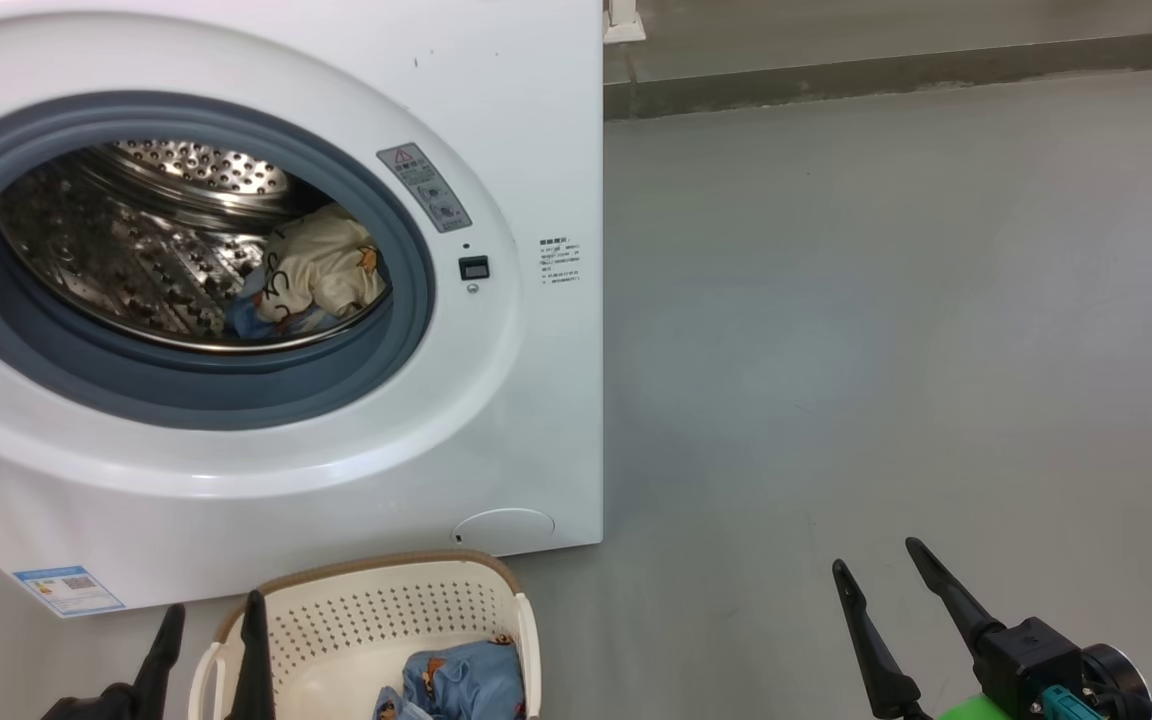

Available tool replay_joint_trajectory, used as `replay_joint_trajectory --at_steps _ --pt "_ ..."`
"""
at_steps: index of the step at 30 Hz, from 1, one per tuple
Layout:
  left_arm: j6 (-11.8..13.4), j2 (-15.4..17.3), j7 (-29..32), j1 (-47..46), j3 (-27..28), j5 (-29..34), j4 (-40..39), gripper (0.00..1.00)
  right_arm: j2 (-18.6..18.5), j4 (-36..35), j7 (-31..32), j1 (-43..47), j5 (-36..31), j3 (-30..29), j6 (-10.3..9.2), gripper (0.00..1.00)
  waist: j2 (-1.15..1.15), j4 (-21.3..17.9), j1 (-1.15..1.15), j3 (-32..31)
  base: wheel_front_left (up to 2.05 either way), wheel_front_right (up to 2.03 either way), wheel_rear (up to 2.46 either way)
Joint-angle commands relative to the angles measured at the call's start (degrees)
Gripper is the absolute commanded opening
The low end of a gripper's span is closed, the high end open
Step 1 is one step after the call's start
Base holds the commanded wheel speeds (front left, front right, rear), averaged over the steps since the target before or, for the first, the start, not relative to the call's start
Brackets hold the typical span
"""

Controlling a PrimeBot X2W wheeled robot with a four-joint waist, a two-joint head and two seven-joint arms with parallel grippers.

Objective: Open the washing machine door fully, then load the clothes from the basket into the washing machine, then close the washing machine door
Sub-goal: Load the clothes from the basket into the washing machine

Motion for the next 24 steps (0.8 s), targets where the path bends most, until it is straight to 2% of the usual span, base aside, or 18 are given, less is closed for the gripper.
replay_joint_trajectory --at_steps 1,24 --pt "-0.4 0.4 -0.4 -1.2 2.8 0.9 -1.1 1.00 -0.4 -1.5 -0.2 -0.7 0.0 1.5 0.09 1.00 0.00 0.0 0.00 0.0 0.00 0.00 0.00" --pt "-3.6 -4.0 -0.4 -0.2 6.5 3.8 1.2 1.00 -0.4 -0.9 -0.6 -0.8 0.0 1.1 0.09 1.00 0.00 0.2 0.00 0.2 0.00 0.00 0.00"
